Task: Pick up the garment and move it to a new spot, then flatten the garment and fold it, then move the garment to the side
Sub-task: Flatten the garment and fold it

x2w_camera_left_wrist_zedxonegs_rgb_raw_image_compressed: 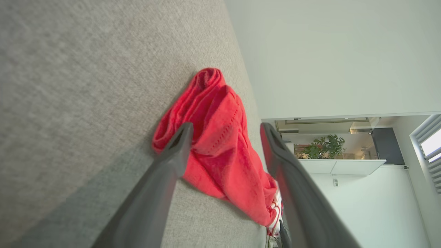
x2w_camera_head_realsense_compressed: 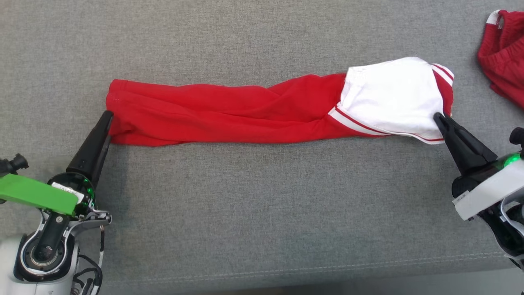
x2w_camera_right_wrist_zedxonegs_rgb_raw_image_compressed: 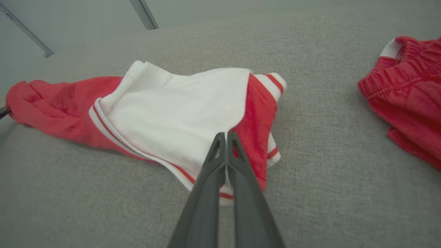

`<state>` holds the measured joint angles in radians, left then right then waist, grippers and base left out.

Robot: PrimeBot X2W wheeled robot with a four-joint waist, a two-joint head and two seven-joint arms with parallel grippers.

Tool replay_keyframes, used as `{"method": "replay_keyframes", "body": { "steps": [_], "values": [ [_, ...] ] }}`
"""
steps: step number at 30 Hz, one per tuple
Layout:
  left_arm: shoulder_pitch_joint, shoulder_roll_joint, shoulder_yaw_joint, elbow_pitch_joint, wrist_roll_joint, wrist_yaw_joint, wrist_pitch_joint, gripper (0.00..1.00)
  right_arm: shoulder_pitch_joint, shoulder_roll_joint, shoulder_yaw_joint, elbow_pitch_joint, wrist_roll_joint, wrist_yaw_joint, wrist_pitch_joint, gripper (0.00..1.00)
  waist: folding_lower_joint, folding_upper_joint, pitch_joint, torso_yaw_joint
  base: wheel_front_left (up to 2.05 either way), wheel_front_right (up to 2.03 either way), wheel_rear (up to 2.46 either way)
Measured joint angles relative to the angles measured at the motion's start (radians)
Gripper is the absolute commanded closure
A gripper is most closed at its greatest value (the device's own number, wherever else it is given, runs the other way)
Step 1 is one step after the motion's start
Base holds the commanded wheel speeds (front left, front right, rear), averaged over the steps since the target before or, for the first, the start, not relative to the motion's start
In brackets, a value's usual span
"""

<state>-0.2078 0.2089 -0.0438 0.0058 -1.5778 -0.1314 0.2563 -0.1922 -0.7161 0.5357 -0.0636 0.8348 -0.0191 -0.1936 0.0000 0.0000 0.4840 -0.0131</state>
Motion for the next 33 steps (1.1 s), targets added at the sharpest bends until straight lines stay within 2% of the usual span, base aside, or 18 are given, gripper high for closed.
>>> {"method": "replay_keyframes", "body": {
  "steps": [1,2,3,8,12,19,22,28,33],
  "values": [
    [0.001,-0.002,-0.004,-0.001,0.000,0.000,0.002,0.00,-0.011,0.009,-0.001,0.000,0.000,0.000,-0.001,0.73,0.0000,0.0000,0.000,0.002,0.00,0.00,0.00],
    [0.001,-0.003,-0.009,-0.001,0.000,0.000,0.007,0.00,-0.019,0.019,-0.005,0.000,0.000,0.000,-0.005,0.43,0.0000,0.0000,0.000,0.005,0.00,0.00,0.00],
    [0.001,-0.004,-0.016,-0.001,0.000,0.000,0.007,0.00,-0.026,0.028,-0.010,0.000,0.001,-0.001,-0.010,0.00,0.0000,0.0000,0.000,0.008,0.00,0.00,0.00],
    [0.001,-0.021,-0.025,0.000,0.000,0.000,0.007,0.00,-0.029,0.080,-0.035,0.005,0.039,-0.002,-0.024,0.00,0.0000,0.0000,-0.005,0.025,0.00,0.00,0.00],
    [0.014,-0.022,-0.014,0.002,0.000,0.000,0.005,0.00,-0.024,0.106,-0.070,0.018,0.073,-0.027,-0.035,0.00,0.0000,0.0000,-0.018,0.028,0.00,0.00,0.00],
    [0.053,-0.020,0.018,-0.029,0.000,0.000,-0.015,0.00,0.034,0.168,-0.111,0.024,0.171,-0.033,-0.044,0.00,0.0000,0.0000,-0.033,0.015,0.00,0.00,0.00],
    [0.068,-0.019,0.030,-0.057,0.000,0.000,-0.024,0.00,0.072,0.194,-0.119,0.030,0.222,-0.033,-0.044,0.00,0.0000,0.0000,-0.037,0.003,0.00,0.00,0.00],
    [0.076,-0.019,0.016,-0.094,0.000,0.000,-0.024,0.00,0.106,0.206,-0.153,0.050,0.280,-0.030,-0.045,0.00,0.0000,0.0000,-0.031,-0.013,0.00,0.00,0.00],
    [0.075,-0.020,0.003,-0.124,0.001,0.000,-0.024,0.00,0.106,0.226,-0.161,0.056,0.329,-0.007,-0.045,0.00,0.0000,0.0000,-0.025,-0.006,0.00,0.00,0.00]
  ]
}}
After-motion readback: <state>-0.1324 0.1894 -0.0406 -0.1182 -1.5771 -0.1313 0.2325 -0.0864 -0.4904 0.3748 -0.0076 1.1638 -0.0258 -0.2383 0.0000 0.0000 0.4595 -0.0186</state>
